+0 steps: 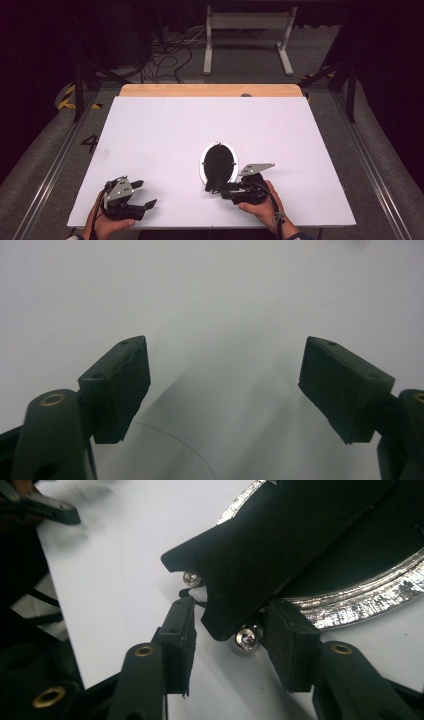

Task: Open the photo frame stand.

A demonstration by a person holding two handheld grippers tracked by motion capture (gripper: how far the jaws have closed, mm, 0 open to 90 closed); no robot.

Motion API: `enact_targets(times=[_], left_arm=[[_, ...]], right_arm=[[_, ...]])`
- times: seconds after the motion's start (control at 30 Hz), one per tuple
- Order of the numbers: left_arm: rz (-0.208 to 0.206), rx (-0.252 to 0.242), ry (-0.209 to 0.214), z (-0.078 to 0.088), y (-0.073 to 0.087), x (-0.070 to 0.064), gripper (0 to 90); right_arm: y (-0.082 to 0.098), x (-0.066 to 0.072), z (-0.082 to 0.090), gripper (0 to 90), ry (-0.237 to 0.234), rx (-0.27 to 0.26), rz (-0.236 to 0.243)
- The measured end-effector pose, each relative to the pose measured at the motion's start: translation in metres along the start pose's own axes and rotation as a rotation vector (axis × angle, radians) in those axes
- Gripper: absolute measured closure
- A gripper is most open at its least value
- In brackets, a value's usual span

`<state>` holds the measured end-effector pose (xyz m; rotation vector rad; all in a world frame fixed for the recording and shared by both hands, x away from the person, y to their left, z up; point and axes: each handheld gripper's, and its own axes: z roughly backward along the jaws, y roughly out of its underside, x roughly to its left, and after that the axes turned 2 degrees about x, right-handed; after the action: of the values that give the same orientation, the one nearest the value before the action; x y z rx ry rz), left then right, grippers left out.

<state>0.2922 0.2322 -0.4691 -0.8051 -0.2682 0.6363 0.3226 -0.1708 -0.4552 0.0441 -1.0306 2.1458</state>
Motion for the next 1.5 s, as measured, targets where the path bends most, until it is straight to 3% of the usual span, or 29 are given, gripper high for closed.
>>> enact_targets(times=[0.27,0.43,0.57,0.7,0.87,0.97,1.07,1.1,1.13,1.17,1.4,1.43,1.47,1.5], left_arm=[[0.0,0.018,-0.013,-0.004,-0.003,-0.001,21.4],[0.004,0.023,-0.012,-0.005,-0.004,-0.002,21.3],[0.009,0.039,-0.04,-0.007,-0.004,-0.003,21.3],[0.001,0.045,-0.038,-0.008,-0.005,-0.003,20.9],[-0.013,0.052,-0.035,-0.009,-0.005,-0.005,19.7],[-0.014,0.073,-0.033,-0.012,-0.007,-0.005,19.4],[0.004,0.058,-0.015,-0.013,-0.011,-0.005,19.6],[0.053,0.044,0.04,-0.018,-0.017,-0.004,19.7],[0.053,0.044,0.04,-0.018,-0.017,-0.004,19.5],[0.063,0.041,0.081,-0.022,-0.022,-0.004,19.5],[0.026,0.031,0.163,-0.051,-0.059,0.004,20.3],[0.038,0.037,0.2,-0.058,-0.066,0.008,20.2],[0.07,0.022,0.267,-0.067,-0.074,0.015,19.8],[0.073,0.021,0.291,-0.072,-0.078,0.019,19.4]], right_arm=[[-0.003,-0.009,0.0,60.4,-0.07,-0.016,-0.093],[-0.006,-0.018,0.0,59.1,-0.161,-0.05,-0.216],[-0.011,-0.022,-0.007,56.2,-0.187,-0.053,-0.283],[-0.014,-0.025,-0.01,56.2,-0.206,-0.066,-0.313],[-0.013,-0.036,-0.011,55.5,-0.258,-0.093,-0.407],[-0.013,-0.037,-0.012,55.7,-0.27,-0.099,-0.419],[-0.014,-0.039,-0.014,56.2,-0.272,-0.099,-0.424],[-0.014,-0.042,-0.015,58.3,-0.28,-0.104,-0.439],[-0.014,-0.042,-0.015,58.3,-0.28,-0.104,-0.439],[-0.014,-0.043,-0.016,58.9,-0.283,-0.11,-0.44],[-0.015,-0.048,-0.019,64.1,-0.295,-0.12,-0.427],[-0.014,-0.048,-0.019,64.3,-0.298,-0.122,-0.422],[-0.015,-0.048,-0.02,64.5,-0.297,-0.123,-0.407],[-0.015,-0.048,-0.02,64.6,-0.296,-0.123,-0.4]])
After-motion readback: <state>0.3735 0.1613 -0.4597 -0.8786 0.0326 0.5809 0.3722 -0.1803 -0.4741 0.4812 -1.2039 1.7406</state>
